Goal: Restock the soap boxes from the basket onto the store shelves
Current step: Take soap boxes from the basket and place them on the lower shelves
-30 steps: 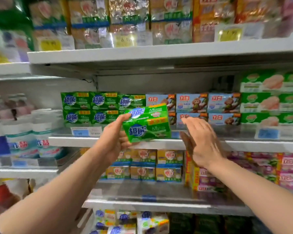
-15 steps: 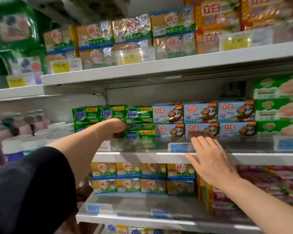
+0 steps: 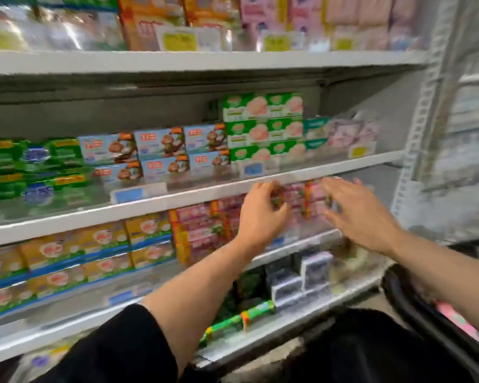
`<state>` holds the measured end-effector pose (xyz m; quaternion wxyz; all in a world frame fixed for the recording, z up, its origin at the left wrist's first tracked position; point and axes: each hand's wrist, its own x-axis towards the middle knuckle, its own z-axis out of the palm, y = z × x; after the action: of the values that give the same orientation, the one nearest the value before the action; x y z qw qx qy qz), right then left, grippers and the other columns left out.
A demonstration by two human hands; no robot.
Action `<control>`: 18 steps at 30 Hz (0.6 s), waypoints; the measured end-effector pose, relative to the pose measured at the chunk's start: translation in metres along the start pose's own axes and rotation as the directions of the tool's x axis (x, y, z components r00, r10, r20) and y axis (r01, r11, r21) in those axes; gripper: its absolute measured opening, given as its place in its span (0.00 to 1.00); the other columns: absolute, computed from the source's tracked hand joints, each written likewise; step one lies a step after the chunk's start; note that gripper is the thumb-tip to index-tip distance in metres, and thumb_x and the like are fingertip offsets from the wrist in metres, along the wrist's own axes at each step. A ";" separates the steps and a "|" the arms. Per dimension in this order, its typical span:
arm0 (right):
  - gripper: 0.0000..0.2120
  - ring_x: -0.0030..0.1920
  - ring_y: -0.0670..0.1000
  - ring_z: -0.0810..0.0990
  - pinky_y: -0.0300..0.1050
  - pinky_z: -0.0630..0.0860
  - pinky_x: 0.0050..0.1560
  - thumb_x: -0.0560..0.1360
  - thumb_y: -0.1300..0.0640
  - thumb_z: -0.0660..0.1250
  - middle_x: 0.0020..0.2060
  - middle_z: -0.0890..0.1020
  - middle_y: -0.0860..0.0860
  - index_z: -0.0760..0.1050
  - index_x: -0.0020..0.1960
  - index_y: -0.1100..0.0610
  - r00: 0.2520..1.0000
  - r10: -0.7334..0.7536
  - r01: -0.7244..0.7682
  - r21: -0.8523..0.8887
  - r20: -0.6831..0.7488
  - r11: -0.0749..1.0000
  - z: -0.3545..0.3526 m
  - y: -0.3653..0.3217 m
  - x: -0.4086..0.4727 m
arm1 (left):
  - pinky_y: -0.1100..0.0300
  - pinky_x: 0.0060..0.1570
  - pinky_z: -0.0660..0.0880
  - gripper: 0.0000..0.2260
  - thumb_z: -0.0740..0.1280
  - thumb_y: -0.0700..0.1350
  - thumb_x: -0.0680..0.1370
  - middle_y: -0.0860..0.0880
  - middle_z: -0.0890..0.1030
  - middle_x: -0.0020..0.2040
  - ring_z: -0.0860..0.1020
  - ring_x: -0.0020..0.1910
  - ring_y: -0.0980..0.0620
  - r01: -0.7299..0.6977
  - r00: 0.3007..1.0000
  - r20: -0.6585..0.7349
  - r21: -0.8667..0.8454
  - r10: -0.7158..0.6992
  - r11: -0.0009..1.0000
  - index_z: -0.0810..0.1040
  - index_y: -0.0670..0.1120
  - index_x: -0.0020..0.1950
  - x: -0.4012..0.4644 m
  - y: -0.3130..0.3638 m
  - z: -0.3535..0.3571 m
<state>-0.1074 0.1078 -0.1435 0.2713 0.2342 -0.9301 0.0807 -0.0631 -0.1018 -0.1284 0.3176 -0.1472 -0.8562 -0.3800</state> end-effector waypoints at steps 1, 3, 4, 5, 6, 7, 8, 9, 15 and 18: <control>0.30 0.71 0.59 0.67 0.54 0.55 0.73 0.76 0.43 0.58 0.70 0.70 0.59 0.67 0.72 0.61 0.998 0.064 -0.064 -0.028 -0.001 0.998 -0.017 0.028 -0.027 | 0.56 0.51 0.72 0.13 0.68 0.44 0.70 0.43 0.80 0.49 0.77 0.49 0.45 -0.034 0.997 0.074 -0.053 0.038 0.998 0.79 0.41 0.53 -0.002 0.021 0.029; 0.26 0.71 0.59 0.67 0.54 0.56 0.73 0.78 0.49 0.63 0.70 0.71 0.58 0.67 0.72 0.60 0.982 0.187 -0.186 -0.105 0.001 0.977 -0.051 0.077 -0.083 | 0.65 0.47 0.67 0.12 0.69 0.41 0.71 0.42 0.80 0.48 0.76 0.47 0.47 -0.079 0.970 0.215 -0.158 0.112 0.984 0.80 0.39 0.53 -0.013 0.061 0.083; 0.25 0.70 0.59 0.68 0.54 0.57 0.72 0.78 0.51 0.65 0.69 0.71 0.58 0.67 0.71 0.60 0.970 0.245 -0.240 -0.148 0.013 0.959 -0.066 0.096 -0.111 | 0.68 0.46 0.66 0.11 0.69 0.40 0.71 0.42 0.80 0.48 0.76 0.47 0.49 -0.094 0.949 0.277 -0.213 0.153 0.973 0.81 0.38 0.52 -0.019 0.078 0.107; 0.24 0.69 0.59 0.70 0.55 0.60 0.71 0.77 0.53 0.66 0.68 0.73 0.59 0.69 0.70 0.61 0.955 0.295 -0.286 -0.184 0.022 0.940 -0.079 0.115 -0.138 | 0.69 0.47 0.67 0.11 0.69 0.39 0.71 0.42 0.81 0.48 0.76 0.47 0.49 -0.109 0.924 0.330 -0.261 0.195 0.959 0.81 0.38 0.51 -0.026 0.093 0.131; 0.23 0.67 0.60 0.72 0.56 0.64 0.68 0.76 0.53 0.67 0.66 0.75 0.60 0.71 0.68 0.62 0.939 0.343 -0.330 -0.210 0.029 0.920 -0.090 0.131 -0.165 | 0.67 0.49 0.68 0.10 0.69 0.39 0.71 0.42 0.81 0.48 0.76 0.49 0.48 -0.119 0.895 0.381 -0.297 0.232 0.947 0.81 0.39 0.51 -0.033 0.107 0.153; 0.22 0.63 0.62 0.75 0.56 0.69 0.65 0.75 0.54 0.68 0.63 0.77 0.61 0.73 0.66 0.63 0.917 0.397 -0.380 -0.226 0.033 0.897 -0.099 0.145 -0.190 | 0.66 0.50 0.68 0.10 0.70 0.38 0.71 0.42 0.81 0.49 0.77 0.51 0.47 -0.138 0.858 0.434 -0.319 0.274 0.938 0.81 0.40 0.51 -0.040 0.120 0.173; 0.21 0.60 0.63 0.77 0.56 0.72 0.60 0.74 0.54 0.69 0.60 0.79 0.63 0.75 0.63 0.63 0.888 0.458 -0.433 -0.243 0.051 0.868 -0.108 0.156 -0.215 | 0.65 0.50 0.67 0.10 0.71 0.39 0.71 0.42 0.80 0.50 0.76 0.52 0.46 -0.153 0.816 0.491 -0.326 0.306 0.933 0.81 0.41 0.52 -0.047 0.130 0.192; 0.20 0.58 0.63 0.78 0.55 0.74 0.58 0.74 0.55 0.70 0.57 0.80 0.62 0.76 0.62 0.63 0.858 0.507 -0.471 -0.270 0.079 0.840 -0.116 0.164 -0.237 | 0.64 0.49 0.66 0.12 0.72 0.39 0.70 0.41 0.79 0.50 0.76 0.51 0.46 -0.174 0.772 0.543 -0.320 0.331 0.931 0.81 0.42 0.53 -0.053 0.142 0.208; 0.24 0.62 0.55 0.76 0.44 0.68 0.60 0.74 0.46 0.69 0.61 0.78 0.55 0.73 0.66 0.56 0.633 0.675 -0.596 -0.318 0.379 0.737 -0.132 0.189 -0.321 | 0.55 0.55 0.74 0.21 0.79 0.41 0.66 0.42 0.80 0.54 0.78 0.57 0.44 -0.128 0.497 0.821 -0.248 0.279 0.960 0.80 0.41 0.57 -0.080 0.171 0.283; 0.26 0.55 0.52 0.79 0.45 0.73 0.57 0.71 0.42 0.71 0.56 0.81 0.53 0.75 0.63 0.56 0.480 0.694 -0.713 -0.222 0.537 0.665 -0.137 0.192 -0.345 | 0.57 0.58 0.72 0.25 0.79 0.44 0.68 0.44 0.79 0.59 0.76 0.60 0.47 -0.169 0.289 0.901 -0.284 0.323 0.944 0.77 0.40 0.62 -0.097 0.185 0.303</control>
<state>0.1211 0.4494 -0.2203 -0.0869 -0.1500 -0.9770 0.1239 -0.0294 0.2462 -0.2427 -0.1909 -0.4895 -0.8198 -0.2277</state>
